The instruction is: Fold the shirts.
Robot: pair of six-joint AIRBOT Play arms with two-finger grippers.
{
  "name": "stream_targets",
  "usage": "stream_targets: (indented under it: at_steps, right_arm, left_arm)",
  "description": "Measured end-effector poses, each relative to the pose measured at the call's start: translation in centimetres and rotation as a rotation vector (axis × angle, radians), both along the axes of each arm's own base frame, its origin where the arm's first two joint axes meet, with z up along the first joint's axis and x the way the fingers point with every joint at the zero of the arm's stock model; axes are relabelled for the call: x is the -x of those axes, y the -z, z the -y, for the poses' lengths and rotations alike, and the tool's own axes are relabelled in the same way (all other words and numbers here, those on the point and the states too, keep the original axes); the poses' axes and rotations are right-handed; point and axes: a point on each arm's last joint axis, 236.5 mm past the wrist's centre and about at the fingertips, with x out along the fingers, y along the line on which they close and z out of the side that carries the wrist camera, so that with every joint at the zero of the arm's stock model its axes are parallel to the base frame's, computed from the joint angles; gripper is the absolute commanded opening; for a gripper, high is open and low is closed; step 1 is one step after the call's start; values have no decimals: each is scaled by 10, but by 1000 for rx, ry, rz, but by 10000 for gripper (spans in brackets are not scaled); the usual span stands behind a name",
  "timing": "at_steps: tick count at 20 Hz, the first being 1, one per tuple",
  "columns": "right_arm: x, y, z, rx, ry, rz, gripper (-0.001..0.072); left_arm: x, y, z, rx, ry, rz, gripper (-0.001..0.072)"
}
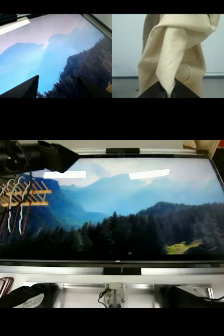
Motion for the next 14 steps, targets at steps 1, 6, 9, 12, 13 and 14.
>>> stream_targets:
  at_steps: [1, 6, 9, 12, 13, 14]
  right_arm:
    - [5, 0, 1, 2, 8, 7, 55]
    - [37, -2, 3, 5, 68, 20, 55]
    - [67, 6, 1, -32, 124, 16, 55]
    - [102, 9, -4, -50, 194, 18, 55]
    - [112, 12, -5, -62, 211, 22, 55]
    - [120, 14, -7, -73, 224, 29, 55]
  left_arm:
    - [1, 1, 0, -3, 3, -4, 574]
    - [3, 4, 1, -7, 8, -17, 574]
    - [3, 4, 1, -9, 10, -19, 574]
    - [3, 4, 1, -9, 10, -20, 574]
    - [3, 4, 1, -9, 10, -21, 575]
    - [3, 4, 1, -9, 10, -21, 574]
